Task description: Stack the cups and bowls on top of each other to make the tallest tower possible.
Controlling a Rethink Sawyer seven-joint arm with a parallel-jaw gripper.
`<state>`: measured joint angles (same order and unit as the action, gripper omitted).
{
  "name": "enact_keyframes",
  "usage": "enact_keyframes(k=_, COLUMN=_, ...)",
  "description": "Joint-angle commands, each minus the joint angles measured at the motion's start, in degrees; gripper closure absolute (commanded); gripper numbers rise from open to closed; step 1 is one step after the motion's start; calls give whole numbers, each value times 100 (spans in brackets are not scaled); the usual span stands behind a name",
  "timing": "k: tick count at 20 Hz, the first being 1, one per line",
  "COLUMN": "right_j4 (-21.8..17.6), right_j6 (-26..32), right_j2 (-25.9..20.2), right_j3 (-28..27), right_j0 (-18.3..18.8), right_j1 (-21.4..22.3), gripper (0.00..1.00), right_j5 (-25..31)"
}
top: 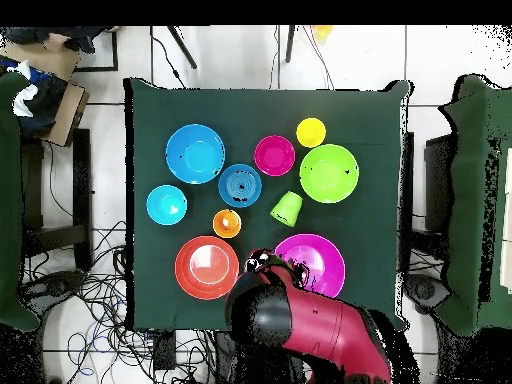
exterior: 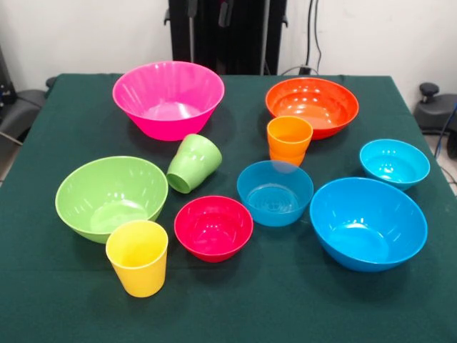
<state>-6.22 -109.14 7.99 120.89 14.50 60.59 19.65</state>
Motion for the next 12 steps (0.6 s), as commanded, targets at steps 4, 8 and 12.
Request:
enact_keyframes(k=4, right_j4=-243, right_j6=282, right_j2=-618, right_j3=307, right_j0=389, right_j1=-42, gripper=0, right_j5=637)
enact_keyframes(k=8, right_j4=-467, right_j6=177, right_j2=-719, right_j3=-386, right_j0=379, right_j1=-802, gripper=0, right_j5=312)
enact_keyframes(k=12, right_j4=-608, right_j6=60, right_j2=-749, right_j3=-967, right_j0=306, right_j1=-1531, gripper=0, right_j5=-149)
